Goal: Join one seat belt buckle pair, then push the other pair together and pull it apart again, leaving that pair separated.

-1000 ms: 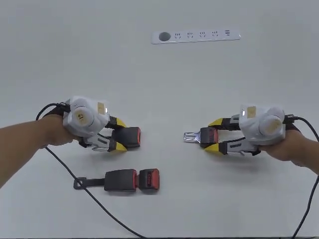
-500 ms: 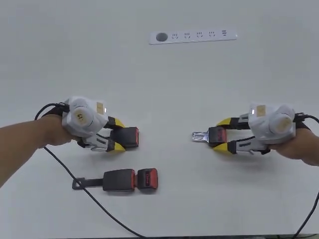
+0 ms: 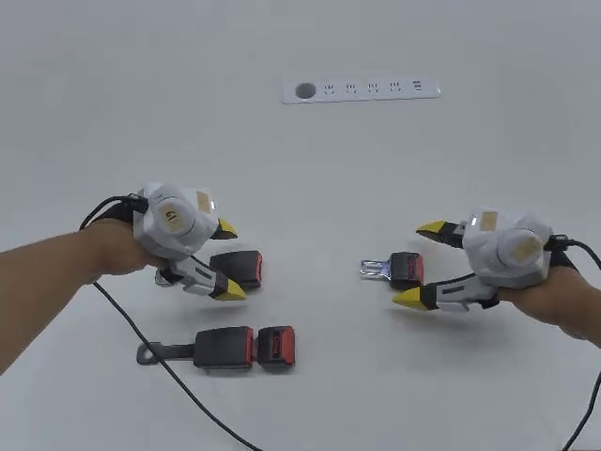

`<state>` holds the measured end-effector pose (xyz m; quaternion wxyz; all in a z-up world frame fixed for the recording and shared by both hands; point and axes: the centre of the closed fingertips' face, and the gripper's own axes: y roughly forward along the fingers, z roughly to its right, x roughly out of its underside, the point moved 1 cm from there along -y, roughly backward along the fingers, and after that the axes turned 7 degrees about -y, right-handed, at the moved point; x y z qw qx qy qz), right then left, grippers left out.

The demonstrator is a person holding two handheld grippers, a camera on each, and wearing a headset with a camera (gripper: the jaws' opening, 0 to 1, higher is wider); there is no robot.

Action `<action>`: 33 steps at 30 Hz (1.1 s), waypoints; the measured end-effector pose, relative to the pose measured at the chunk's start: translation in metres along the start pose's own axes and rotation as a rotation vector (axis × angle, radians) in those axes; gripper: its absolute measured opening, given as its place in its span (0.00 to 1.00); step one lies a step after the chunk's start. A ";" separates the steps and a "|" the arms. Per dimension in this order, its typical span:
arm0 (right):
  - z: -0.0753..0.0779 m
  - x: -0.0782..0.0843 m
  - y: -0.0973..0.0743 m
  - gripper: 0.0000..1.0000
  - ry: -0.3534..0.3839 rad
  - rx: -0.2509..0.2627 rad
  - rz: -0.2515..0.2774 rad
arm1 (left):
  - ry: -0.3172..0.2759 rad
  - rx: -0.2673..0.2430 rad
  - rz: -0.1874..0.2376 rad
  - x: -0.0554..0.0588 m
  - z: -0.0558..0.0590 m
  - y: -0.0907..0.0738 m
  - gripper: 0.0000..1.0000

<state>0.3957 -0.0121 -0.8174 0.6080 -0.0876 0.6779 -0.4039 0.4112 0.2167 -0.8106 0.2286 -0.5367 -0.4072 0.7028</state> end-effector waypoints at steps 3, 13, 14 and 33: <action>0.004 -0.004 -0.013 0.82 0.050 0.086 0.043 | -0.066 -0.052 0.067 -0.009 0.000 -0.012 0.71; -0.003 -0.011 -0.048 0.89 0.081 0.214 0.079 | -0.224 -0.192 0.290 -0.016 0.012 -0.053 0.90; -0.005 -0.013 -0.052 0.90 0.082 0.227 0.087 | -0.233 -0.204 0.302 -0.014 0.016 -0.058 0.90; -0.056 -0.027 -0.085 0.99 0.054 0.318 0.107 | -0.351 -0.306 0.429 0.017 0.064 -0.101 0.97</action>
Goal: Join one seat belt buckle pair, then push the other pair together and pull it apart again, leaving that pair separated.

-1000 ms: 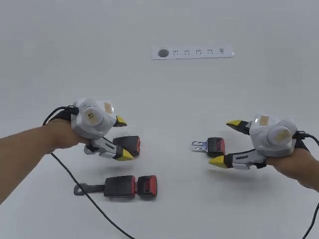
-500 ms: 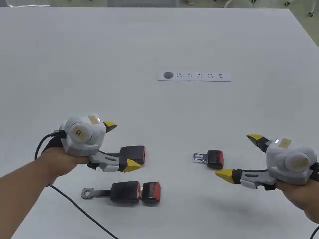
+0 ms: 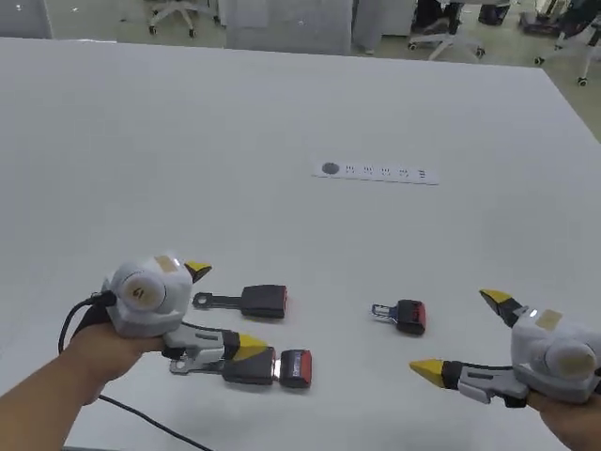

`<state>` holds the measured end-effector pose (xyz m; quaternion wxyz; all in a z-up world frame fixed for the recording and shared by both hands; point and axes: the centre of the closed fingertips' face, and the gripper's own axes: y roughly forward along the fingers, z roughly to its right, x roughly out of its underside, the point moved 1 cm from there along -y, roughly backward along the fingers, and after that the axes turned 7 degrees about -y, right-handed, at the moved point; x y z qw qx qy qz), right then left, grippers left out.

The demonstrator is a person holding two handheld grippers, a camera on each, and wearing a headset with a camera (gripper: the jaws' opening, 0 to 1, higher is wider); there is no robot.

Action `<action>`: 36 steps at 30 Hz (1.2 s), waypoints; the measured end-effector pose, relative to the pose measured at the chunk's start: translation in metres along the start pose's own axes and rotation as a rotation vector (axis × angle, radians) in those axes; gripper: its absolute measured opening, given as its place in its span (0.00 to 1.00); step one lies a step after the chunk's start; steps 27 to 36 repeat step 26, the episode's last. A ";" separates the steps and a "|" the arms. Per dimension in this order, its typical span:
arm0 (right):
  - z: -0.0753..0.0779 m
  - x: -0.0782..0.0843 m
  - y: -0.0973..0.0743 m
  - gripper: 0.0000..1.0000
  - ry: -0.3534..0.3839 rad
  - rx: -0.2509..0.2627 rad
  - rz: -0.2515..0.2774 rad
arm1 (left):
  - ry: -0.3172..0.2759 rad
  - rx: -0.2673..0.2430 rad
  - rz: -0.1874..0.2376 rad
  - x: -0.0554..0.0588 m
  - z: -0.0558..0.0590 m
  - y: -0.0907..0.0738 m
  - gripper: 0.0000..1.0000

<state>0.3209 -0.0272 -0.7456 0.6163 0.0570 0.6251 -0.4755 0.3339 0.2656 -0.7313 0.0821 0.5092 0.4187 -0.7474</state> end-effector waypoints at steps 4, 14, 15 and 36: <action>-0.006 0.004 -0.007 0.99 0.009 0.011 -0.006 | 0.020 -0.011 0.001 0.010 -0.002 -0.014 0.97; -0.024 0.022 -0.012 1.00 0.024 0.000 -0.029 | -0.004 -0.007 -0.042 0.045 0.010 -0.033 0.97; -0.026 0.024 -0.012 1.00 0.027 -0.002 -0.031 | -0.007 -0.009 -0.043 0.047 0.010 -0.034 0.97; -0.031 0.028 -0.017 1.00 0.046 -0.001 -0.025 | -0.054 -0.034 -0.033 0.052 0.011 -0.037 0.97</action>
